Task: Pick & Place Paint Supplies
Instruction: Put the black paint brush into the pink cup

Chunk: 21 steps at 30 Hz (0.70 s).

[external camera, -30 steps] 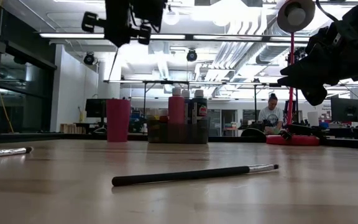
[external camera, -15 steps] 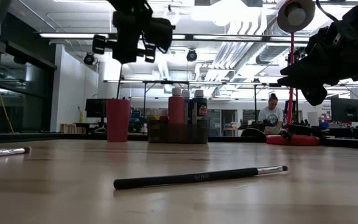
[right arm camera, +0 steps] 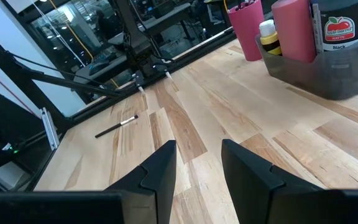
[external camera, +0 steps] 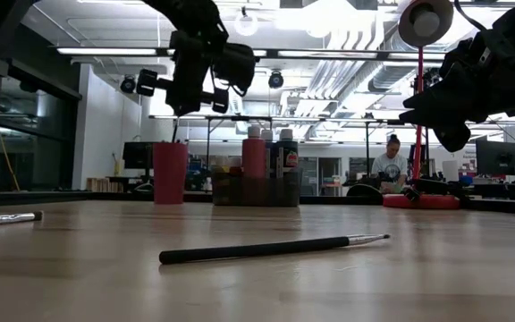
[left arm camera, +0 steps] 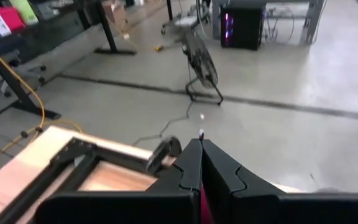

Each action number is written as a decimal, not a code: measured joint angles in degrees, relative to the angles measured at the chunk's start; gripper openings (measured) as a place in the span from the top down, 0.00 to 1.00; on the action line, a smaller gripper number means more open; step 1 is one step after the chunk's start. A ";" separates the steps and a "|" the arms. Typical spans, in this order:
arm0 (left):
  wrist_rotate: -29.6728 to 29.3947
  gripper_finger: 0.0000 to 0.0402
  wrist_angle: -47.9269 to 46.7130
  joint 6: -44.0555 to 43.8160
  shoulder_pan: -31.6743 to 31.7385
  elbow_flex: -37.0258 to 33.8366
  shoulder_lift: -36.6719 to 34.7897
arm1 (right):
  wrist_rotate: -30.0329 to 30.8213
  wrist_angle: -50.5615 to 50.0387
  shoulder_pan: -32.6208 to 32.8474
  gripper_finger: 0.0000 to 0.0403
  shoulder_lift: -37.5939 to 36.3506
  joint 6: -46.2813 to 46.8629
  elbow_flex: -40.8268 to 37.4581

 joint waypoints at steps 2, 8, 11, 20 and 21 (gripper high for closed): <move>1.67 1.00 -0.43 0.00 -0.07 0.00 0.00 | 0.00 0.00 -0.02 0.70 0.00 0.00 0.01; 4.64 1.00 -0.49 1.94 -0.07 0.00 0.00 | 0.00 0.00 0.00 0.70 0.00 0.00 0.00; 4.83 0.96 -0.77 3.03 -0.16 0.00 0.00 | 0.00 0.00 -0.01 0.70 0.00 0.00 0.00; 4.82 0.71 -3.58 3.02 -1.98 0.00 -0.02 | 0.00 -0.01 0.00 0.70 0.00 0.00 0.01; 4.82 0.68 -4.42 3.04 -2.50 0.02 -0.03 | 0.00 0.00 0.00 0.70 -0.02 0.00 0.01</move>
